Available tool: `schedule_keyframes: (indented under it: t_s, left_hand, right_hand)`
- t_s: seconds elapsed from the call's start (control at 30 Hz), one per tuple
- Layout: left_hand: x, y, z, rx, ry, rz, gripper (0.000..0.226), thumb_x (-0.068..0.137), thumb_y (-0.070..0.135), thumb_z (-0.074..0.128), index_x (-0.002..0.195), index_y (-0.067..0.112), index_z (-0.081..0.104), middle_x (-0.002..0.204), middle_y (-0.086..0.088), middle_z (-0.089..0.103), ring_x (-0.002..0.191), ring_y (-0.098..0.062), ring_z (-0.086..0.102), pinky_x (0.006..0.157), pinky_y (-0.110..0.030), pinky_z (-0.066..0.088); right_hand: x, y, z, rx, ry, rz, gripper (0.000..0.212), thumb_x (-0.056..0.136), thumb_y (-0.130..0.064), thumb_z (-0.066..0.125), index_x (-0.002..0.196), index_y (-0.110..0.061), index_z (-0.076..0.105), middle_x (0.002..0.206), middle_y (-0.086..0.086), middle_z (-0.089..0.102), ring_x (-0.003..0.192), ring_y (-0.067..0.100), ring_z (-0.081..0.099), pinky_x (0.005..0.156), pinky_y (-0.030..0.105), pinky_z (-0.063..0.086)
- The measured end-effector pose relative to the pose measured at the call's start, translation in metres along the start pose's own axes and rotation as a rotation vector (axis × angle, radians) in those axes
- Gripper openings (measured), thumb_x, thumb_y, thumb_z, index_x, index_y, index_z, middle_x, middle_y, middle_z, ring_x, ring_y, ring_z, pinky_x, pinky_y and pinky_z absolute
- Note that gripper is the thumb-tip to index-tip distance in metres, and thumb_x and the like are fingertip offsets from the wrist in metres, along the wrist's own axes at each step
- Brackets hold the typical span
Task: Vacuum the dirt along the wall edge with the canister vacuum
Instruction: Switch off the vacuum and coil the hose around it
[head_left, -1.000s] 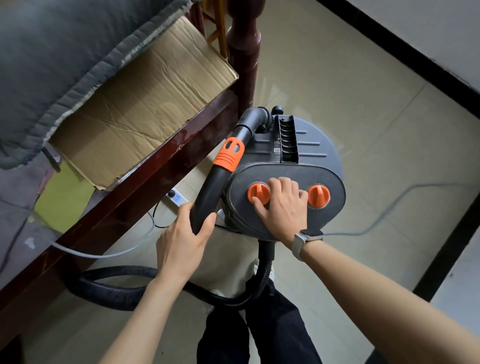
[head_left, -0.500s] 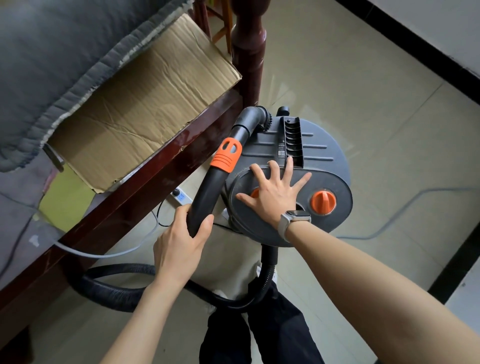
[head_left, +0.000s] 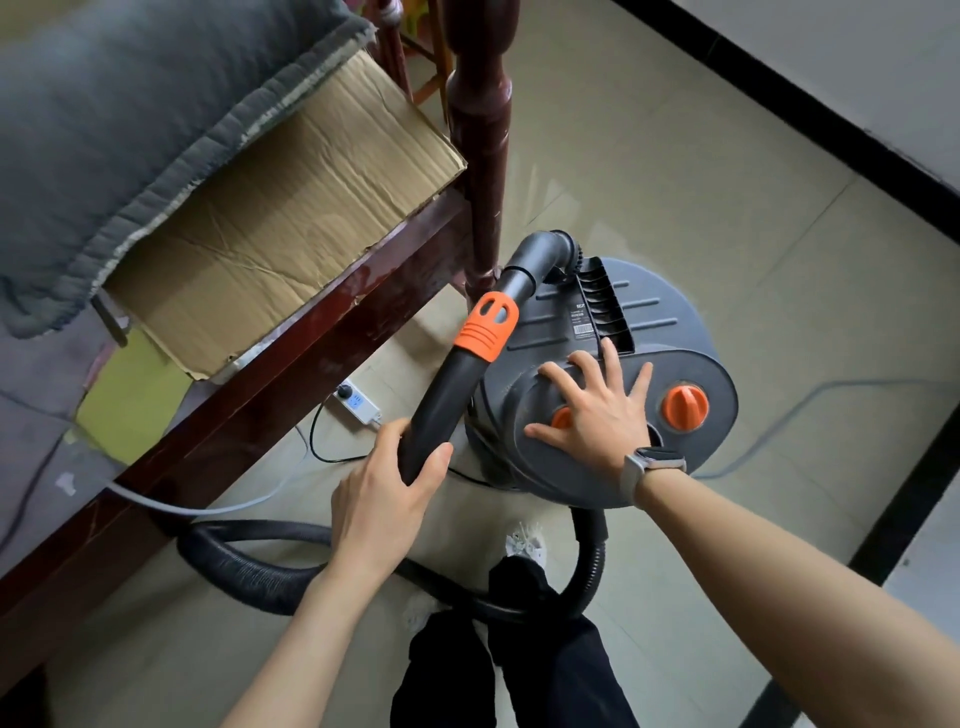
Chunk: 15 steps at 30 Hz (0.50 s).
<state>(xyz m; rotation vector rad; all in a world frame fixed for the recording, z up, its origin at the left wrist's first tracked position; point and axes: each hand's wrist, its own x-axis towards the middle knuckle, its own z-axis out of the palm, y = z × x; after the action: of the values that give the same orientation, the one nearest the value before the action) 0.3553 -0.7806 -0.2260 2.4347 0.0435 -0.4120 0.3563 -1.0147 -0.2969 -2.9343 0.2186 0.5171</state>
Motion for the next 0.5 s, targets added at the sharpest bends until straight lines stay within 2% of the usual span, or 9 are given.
schedule_keyframes:
  t_s: [0.07,0.13,0.2,0.23,0.3,0.37,0.4,0.47,0.5]
  left_hand:
    - [-0.004,0.006,0.0,-0.086,-0.036,-0.008,0.036,0.083,0.059,0.051,0.103,0.03,0.052,0.083,0.013,0.061,0.087,-0.025,0.06,0.073,-0.036,0.043]
    - [-0.006,0.014,0.0,-0.224,-0.064,-0.026,0.031,0.083,0.055,0.054,0.099,0.029,0.053,0.086,0.013,0.063,0.087,-0.021,0.06,0.076,-0.035,0.047]
    - [-0.005,0.024,0.001,-0.389,-0.093,-0.047,0.016,0.089,0.04,0.059,0.097,0.026,0.055,0.085,0.009,0.064,0.084,-0.016,0.061,0.068,-0.023,0.049]
    - [-0.002,0.03,0.0,-0.47,-0.113,-0.05,0.01,0.091,0.033,0.059,0.095,0.025,0.056,0.083,0.007,0.064,0.079,-0.012,0.061,0.06,-0.015,0.047]
    - [0.004,0.041,-0.004,-0.588,-0.157,-0.023,0.005,0.093,0.027,0.056,0.091,0.023,0.058,0.078,0.01,0.063,0.071,0.0,0.061,0.053,-0.007,0.044]
    - [0.011,0.047,-0.009,-0.624,-0.195,0.021,0.008,0.095,0.028,0.053,0.09,0.025,0.06,0.075,0.015,0.065,0.068,0.008,0.059,0.059,-0.006,0.043]
    - [0.015,0.049,-0.013,-0.61,-0.215,0.041,0.01,0.096,0.028,0.052,0.093,0.024,0.06,0.075,0.016,0.065,0.069,0.01,0.059,0.062,-0.005,0.043]
    - [0.018,0.051,-0.02,-0.568,-0.273,0.072,0.013,0.097,0.028,0.049,0.102,0.023,0.061,0.081,0.017,0.066,0.075,0.011,0.06,0.067,-0.005,0.044]
    - [0.017,0.052,-0.023,-0.558,-0.313,0.08,0.015,0.098,0.027,0.048,0.106,0.025,0.061,0.088,0.016,0.067,0.083,0.008,0.062,0.071,-0.007,0.045]
  right_hand:
    - [-0.008,0.009,-0.003,-0.001,-0.027,0.013,0.076,0.078,-0.07,0.051,0.142,-0.04,0.024,0.15,0.0,0.019,0.144,0.03,-0.009,0.107,0.068,0.001]
    - [-0.02,0.01,-0.008,0.01,-0.026,0.05,0.073,0.083,-0.063,0.051,0.145,-0.037,0.022,0.155,-0.001,0.014,0.145,0.029,-0.009,0.11,0.064,0.002]
    - [-0.036,0.003,-0.012,0.076,-0.006,0.056,0.069,0.089,-0.05,0.052,0.147,-0.029,0.023,0.158,0.0,0.011,0.146,0.024,-0.005,0.113,0.058,0.001]
    - [-0.046,-0.005,-0.013,0.178,-0.004,0.032,0.066,0.091,-0.044,0.053,0.147,-0.025,0.025,0.157,0.0,0.015,0.146,0.021,-0.001,0.114,0.054,0.001]
    - [-0.066,-0.027,-0.021,0.598,-0.07,0.014,0.057,0.092,-0.029,0.057,0.144,-0.02,0.034,0.15,0.001,0.035,0.14,0.012,0.019,0.118,0.043,0.005]
    - [-0.084,-0.049,-0.032,1.077,-0.194,0.061,0.044,0.093,-0.014,0.057,0.135,-0.016,0.046,0.131,0.001,0.055,0.127,0.008,0.041,0.114,0.034,0.025]
    - [-0.09,-0.058,-0.039,1.226,-0.204,0.073,0.039,0.093,-0.01,0.056,0.131,-0.015,0.049,0.124,0.001,0.059,0.122,0.008,0.049,0.108,0.028,0.036]
    - [-0.094,-0.074,-0.055,1.428,-0.166,0.088,0.029,0.095,-0.014,0.053,0.124,-0.016,0.053,0.115,-0.002,0.064,0.112,0.004,0.057,0.093,0.014,0.044]
    - [-0.093,-0.08,-0.064,1.519,-0.133,0.115,0.025,0.096,-0.019,0.051,0.12,-0.017,0.055,0.112,-0.003,0.066,0.108,0.002,0.059,0.09,0.012,0.045]
